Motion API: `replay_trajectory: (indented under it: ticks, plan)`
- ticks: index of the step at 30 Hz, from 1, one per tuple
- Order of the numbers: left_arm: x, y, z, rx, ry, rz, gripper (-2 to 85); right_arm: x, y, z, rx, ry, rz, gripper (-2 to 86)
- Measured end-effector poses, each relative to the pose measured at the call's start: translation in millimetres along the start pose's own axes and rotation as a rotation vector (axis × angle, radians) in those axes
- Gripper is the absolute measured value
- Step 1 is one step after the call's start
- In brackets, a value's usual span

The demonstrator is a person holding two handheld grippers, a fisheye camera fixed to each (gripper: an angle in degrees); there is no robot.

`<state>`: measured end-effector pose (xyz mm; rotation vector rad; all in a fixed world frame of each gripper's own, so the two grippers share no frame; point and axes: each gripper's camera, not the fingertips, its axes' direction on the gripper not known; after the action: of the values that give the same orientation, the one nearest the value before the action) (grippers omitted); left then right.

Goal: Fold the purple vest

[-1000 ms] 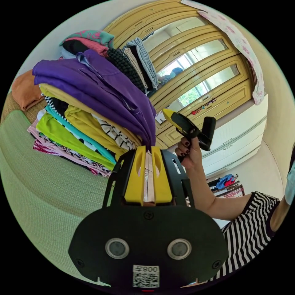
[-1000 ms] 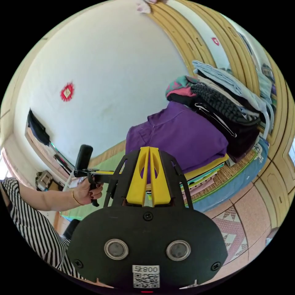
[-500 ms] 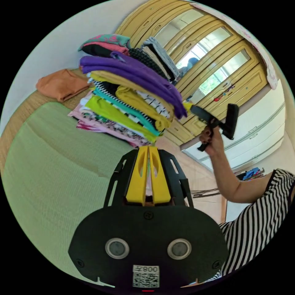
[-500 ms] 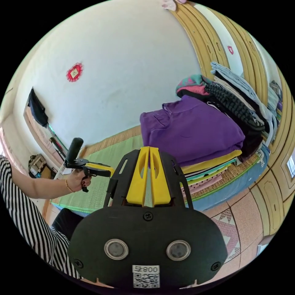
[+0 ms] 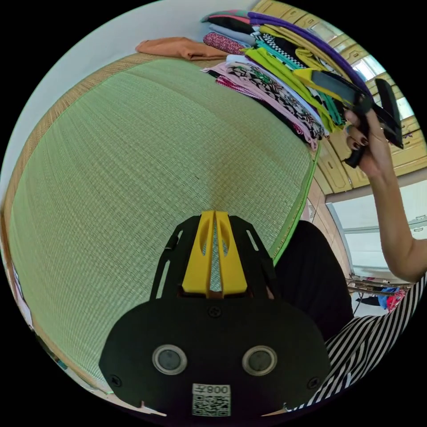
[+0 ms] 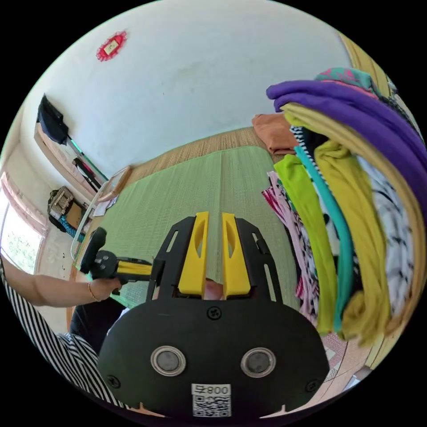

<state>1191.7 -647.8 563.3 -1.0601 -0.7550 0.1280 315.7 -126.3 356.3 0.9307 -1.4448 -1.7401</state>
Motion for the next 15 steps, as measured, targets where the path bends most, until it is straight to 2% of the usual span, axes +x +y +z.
replay_trajectory:
  ticks: [7, 15]
  plan:
    - [-34.6, 40.1, 39.3, 0.104, 0.117, -0.013, 0.4, 4.3, -110.6, 112.5, -0.064, 0.108, 0.062, 9.0]
    - [-56.9, 79.0, 82.3, 0.185, 0.124, 0.021, 0.4, 68.1, -214.4, 177.1, 0.025, 0.217, 0.282, 10.6]
